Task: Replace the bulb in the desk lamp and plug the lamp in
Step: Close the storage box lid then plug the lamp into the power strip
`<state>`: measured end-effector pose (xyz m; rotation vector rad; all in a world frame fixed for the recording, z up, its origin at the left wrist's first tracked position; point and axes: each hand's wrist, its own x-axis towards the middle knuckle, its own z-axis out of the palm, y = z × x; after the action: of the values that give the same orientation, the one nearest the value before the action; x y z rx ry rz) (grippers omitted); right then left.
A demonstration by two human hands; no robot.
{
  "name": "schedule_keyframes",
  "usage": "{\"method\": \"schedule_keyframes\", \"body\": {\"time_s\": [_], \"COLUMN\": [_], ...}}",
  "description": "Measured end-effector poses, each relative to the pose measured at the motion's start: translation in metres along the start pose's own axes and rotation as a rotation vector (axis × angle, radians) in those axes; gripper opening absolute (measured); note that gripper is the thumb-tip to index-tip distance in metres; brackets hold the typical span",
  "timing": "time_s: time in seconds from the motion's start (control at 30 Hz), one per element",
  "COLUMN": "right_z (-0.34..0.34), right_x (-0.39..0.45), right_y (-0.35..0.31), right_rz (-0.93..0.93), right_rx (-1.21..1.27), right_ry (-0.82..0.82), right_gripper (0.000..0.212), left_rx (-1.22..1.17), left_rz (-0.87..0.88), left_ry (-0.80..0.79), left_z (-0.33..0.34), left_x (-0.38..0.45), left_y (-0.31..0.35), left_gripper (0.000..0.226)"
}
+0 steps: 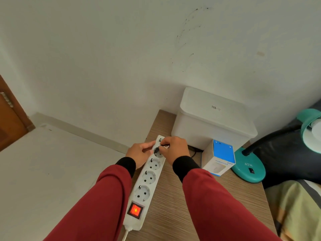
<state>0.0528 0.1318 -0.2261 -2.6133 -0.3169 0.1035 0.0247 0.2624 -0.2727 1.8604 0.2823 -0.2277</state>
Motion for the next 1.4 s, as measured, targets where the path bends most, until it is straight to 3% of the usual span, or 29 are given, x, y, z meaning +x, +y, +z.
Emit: {"method": "schedule_keyframes", "body": {"time_s": [0.17,0.33,0.7,1.23,1.4], "right_z": [0.01,0.017,0.014,0.029,0.023], "right_x": [-0.011,-0.019,-0.021,-0.007,-0.001], "right_y": [0.006,0.01,0.01,0.011,0.01], "right_rz": [0.079,0.129,0.021,0.055,0.007], "right_rx": [0.279,0.423,0.286,0.282,0.177], "right_ry": [0.077,0.114,0.066,0.042,-0.118], "right_gripper": [0.022,0.043,0.056,0.062,0.062], "left_rx": [-0.017,-0.015,-0.055,-0.086,0.003], "left_rz": [-0.008,-0.019,-0.02,-0.046,-0.043], "left_ry": [-0.004,0.0,-0.012,-0.023,-0.005], "left_z": [-0.001,-0.001,0.0,-0.001,-0.001], "left_x": [0.0,0.0,-0.001,0.0,-0.001], "left_y": [0.0,0.0,0.0,0.0,0.003], "left_gripper": [0.04,0.04,0.04,0.04,0.04]}}
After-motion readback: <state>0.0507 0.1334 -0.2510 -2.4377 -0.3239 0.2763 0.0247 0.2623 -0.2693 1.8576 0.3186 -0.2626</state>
